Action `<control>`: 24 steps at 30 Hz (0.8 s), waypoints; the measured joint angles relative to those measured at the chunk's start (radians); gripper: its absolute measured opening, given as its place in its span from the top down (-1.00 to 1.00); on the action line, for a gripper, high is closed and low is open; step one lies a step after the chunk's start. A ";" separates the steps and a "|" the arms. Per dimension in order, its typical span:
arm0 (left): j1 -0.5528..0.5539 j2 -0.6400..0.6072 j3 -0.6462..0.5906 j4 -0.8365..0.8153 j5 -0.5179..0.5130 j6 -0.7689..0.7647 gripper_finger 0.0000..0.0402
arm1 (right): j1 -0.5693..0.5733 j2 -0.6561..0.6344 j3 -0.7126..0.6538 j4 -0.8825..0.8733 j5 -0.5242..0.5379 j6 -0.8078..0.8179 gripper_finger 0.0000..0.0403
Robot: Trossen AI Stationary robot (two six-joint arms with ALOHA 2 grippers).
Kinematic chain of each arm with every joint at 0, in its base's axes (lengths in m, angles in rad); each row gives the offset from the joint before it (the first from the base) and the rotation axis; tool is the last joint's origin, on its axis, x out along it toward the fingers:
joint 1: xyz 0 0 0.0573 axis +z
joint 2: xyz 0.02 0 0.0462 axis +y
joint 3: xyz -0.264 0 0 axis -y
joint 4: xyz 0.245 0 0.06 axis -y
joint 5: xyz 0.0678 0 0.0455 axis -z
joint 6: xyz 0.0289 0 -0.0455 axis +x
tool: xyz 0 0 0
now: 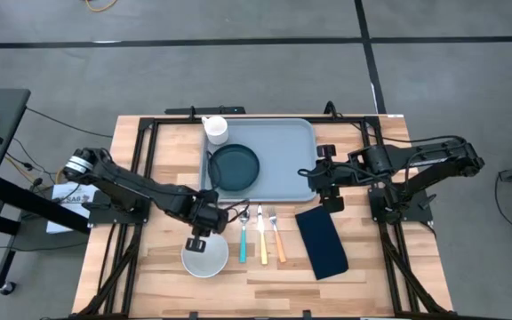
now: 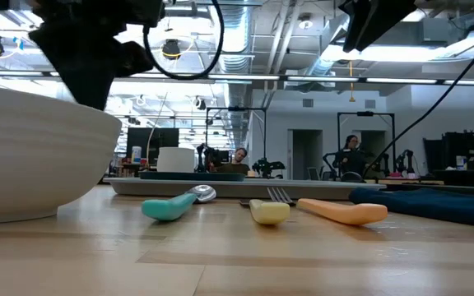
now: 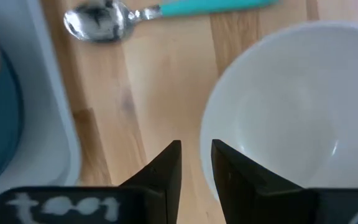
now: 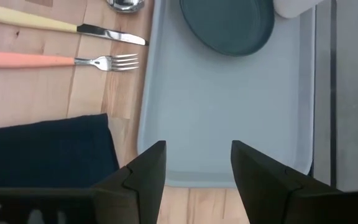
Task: Set up tray
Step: Put the white bowl on the black plate
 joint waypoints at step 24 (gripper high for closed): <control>-0.013 0.081 -0.052 0.060 0.051 0.013 0.63 | 0.000 0.000 -0.002 0.000 0.000 0.012 0.14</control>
